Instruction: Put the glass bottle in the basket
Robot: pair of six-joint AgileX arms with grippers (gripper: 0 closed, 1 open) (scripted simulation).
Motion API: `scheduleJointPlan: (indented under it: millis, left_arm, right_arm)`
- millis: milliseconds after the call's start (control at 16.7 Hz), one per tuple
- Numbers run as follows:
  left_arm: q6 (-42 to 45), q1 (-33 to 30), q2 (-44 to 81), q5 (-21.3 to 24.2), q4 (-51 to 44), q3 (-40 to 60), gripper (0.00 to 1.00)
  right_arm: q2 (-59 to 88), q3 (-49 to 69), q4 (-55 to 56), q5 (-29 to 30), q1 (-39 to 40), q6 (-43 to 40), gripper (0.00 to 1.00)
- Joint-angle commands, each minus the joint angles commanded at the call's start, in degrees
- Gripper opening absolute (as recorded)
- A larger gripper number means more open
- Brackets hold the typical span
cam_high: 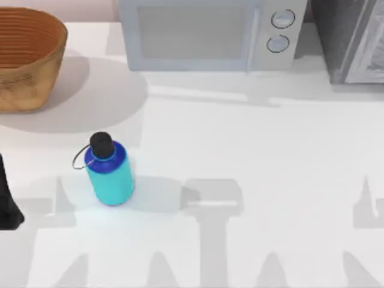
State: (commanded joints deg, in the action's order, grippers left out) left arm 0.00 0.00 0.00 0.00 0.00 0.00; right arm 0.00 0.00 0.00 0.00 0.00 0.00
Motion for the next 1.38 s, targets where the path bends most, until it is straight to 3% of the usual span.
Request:
scheduleJointPlan:
  millis: [360, 1380]
  left_arm:
    - [0.3, 0.1, 4.5, 2.3, 3.3, 0.1, 1.00]
    - [7.0, 3.0, 47.0, 22.1, 36.6, 2.3, 1.00]
  right_arm:
    - [0.0, 0.0, 0.0, 0.0, 0.0, 0.0, 1.00]
    - [0.0, 0.0, 0.0, 0.0, 0.0, 0.0, 1.00]
